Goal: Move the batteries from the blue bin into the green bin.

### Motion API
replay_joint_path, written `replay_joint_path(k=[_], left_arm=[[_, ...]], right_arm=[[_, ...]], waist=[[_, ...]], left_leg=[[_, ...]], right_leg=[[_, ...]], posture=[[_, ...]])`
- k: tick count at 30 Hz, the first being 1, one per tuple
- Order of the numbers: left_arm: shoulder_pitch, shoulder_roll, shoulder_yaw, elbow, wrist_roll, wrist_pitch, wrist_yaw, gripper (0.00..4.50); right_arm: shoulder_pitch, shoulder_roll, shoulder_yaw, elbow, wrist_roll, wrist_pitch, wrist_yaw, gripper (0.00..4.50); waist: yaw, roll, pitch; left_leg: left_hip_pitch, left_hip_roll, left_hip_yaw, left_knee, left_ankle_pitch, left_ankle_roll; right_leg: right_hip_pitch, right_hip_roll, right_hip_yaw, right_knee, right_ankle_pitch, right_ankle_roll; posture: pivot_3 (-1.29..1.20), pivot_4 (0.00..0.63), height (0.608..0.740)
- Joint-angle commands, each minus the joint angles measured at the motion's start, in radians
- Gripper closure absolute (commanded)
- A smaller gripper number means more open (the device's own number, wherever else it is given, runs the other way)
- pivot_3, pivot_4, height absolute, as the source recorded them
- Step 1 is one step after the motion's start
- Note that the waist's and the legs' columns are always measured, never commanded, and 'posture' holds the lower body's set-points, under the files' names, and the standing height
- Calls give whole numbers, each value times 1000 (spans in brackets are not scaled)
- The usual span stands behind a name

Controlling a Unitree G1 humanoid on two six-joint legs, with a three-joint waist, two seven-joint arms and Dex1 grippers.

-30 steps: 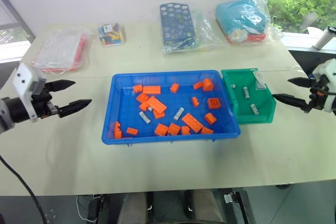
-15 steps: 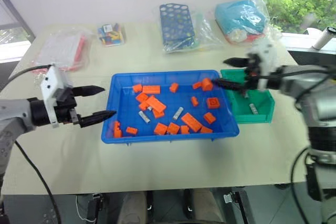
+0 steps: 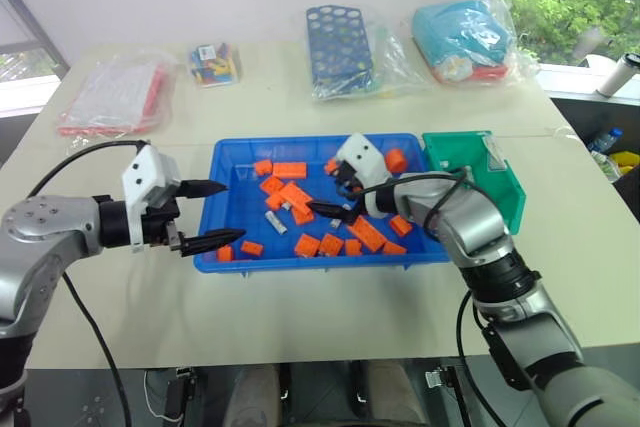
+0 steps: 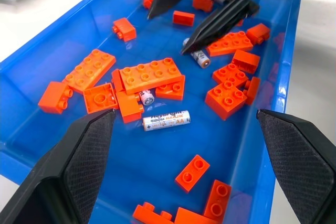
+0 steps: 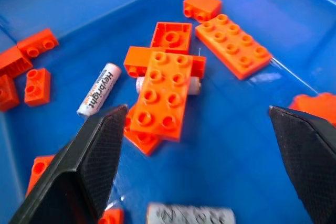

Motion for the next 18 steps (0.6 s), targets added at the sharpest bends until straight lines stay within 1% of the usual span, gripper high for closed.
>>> replay_joint_path(k=[1,6,12,18], left_arm=[[21,14,47,-16,-11,-14,-16,0],[59,25,64,-20,-5,-14,-25,0],[93,31,90,-48,-15,-5,-22,0],[102,30,109,-61,-23,9,-15,0]], right_arm=[[-51,13,83,-7,-29,-87,78,105],[-108,99,143,48,-61,-127,96,105],[-89,160,209,130,-117,-146,93,105],[-87,221,198,216,-149,-139,51,105]], waist=[[-1,0,0],[-4,0,0],[0,-2,-1],[-4,-2,-1]], left_leg=[[0,0,0,0,0,0],[0,3,0,0,0,-1],[0,4,0,0,1,-2],[0,4,0,-1,1,-2]], right_leg=[[0,0,0,0,0,0],[-1,4,0,1,0,0],[-1,4,0,1,0,0],[-1,4,0,1,0,0]], posture=[[0,150,737],[0,150,737],[0,150,737],[0,150,737]])
